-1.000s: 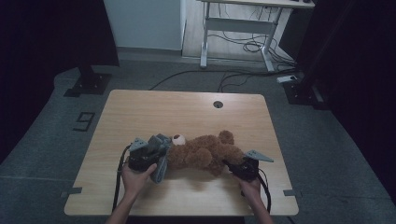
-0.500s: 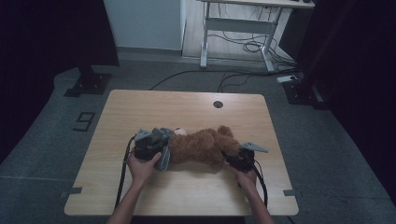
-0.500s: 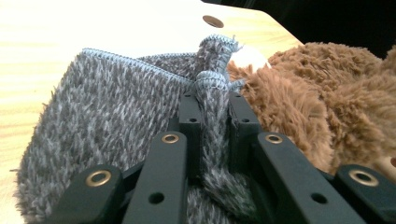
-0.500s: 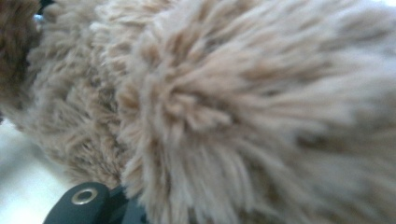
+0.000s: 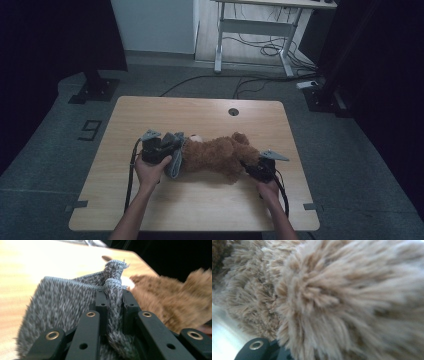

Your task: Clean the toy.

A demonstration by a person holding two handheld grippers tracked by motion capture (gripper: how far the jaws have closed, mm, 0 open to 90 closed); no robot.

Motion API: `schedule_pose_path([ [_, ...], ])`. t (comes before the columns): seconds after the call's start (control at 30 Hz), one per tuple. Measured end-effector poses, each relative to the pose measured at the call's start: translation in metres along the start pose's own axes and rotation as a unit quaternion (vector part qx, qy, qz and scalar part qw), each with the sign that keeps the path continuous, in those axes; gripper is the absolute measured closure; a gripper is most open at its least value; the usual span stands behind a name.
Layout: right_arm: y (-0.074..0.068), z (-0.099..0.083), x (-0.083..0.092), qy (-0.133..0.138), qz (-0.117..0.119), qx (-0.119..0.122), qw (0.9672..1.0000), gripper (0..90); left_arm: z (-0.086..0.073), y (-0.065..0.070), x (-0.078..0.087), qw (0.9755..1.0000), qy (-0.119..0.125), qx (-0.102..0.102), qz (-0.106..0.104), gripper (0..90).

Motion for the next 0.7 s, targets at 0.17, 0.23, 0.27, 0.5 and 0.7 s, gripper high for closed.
schedule_pose_path([
  [0.17,0.002,-0.007,0.01,0.006,0.009,-0.008,0.9999,68.0,0.024,0.029,-0.001,0.9994,0.008,-0.032,-0.011,77.9],
  [0.23,0.002,-0.009,0.013,0.006,0.011,-0.006,0.9999,68.0,0.028,0.04,-0.01,0.9987,-0.002,-0.05,-0.011,77.7],
  [0.27,0.002,-0.009,0.014,0.004,0.013,-0.004,0.9999,67.9,0.029,0.043,-0.015,0.9984,-0.008,-0.055,-0.01,77.7],
  [0.5,-0.002,-0.01,0.016,0.005,0.027,0.006,0.9996,66.1,0.006,0.05,-0.042,0.9958,-0.058,-0.07,-0.008,77.7],
  [0.7,-0.015,-0.01,0.029,-0.002,0.051,-0.001,0.9987,48.9,-0.011,0.047,-0.028,0.9948,-0.056,-0.084,-0.014,78.1],
])
Point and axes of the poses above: each handheld gripper's, and its own axes: x roughly backward along the jaws, z roughly out of its top, y roughly to its right, the point moved 6 cm from there along -x, roughly forward along the jaws, and after that the axes turned 15 degrees about z, right-handed, at the moved point
